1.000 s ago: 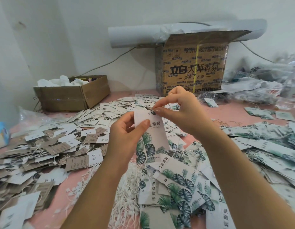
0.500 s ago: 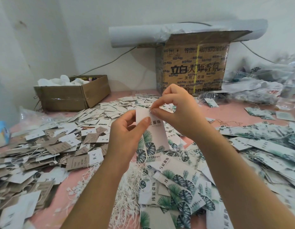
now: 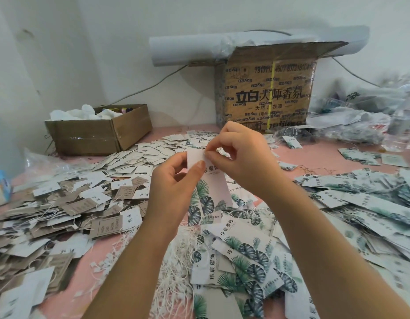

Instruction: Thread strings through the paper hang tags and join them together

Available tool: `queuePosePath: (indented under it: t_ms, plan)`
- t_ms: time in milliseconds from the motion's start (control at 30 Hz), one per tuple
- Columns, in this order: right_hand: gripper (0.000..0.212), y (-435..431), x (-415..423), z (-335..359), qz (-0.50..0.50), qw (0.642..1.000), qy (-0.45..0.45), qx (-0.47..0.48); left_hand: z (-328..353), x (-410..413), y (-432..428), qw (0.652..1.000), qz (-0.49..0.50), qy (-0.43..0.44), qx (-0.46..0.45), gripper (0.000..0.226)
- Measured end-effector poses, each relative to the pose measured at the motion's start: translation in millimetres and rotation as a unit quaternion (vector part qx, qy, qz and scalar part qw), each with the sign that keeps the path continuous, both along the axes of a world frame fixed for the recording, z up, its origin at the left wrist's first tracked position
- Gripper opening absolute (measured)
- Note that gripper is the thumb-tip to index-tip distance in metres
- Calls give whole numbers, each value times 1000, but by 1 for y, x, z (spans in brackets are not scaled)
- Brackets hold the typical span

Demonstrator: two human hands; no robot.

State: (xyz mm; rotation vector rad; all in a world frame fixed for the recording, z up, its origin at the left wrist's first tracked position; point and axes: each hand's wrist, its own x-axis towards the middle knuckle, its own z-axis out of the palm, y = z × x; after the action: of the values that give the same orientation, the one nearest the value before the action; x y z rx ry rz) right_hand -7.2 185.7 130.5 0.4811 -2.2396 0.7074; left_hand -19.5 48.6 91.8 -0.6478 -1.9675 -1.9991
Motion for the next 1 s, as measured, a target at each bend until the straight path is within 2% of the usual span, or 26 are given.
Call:
queuePosePath:
  t_ms: [167, 267, 400, 533, 733, 900, 1000]
  plan:
    - [5, 1, -1, -1, 7, 999, 21, -47, 1, -1, -1, 996, -31, -49, 62, 36]
    - [4, 2, -1, 0, 27, 997, 22, -72, 2, -2, -3, 993, -54, -51, 90, 32]
    - [4, -2, 0, -1, 45, 997, 9, -56, 0, -3, -3, 996, -46, -18, 80, 10]
    - [7, -8, -1, -3, 52, 998, 0, -33, -3, -7, -6, 995, -28, 1, 92, 8]
    - [9, -9, -1, -4, 65, 997, -11, -35, -2, -7, -5, 996, -23, -28, 81, 17]
    - [6, -5, -6, -8, 108, 986, -73, -102, -1, -7, -4, 996, -36, -59, 55, 11]
    - [16, 4, -11, -11, 132, 970, -134, -154, 0, -7, -5, 992, -41, -85, 83, 17]
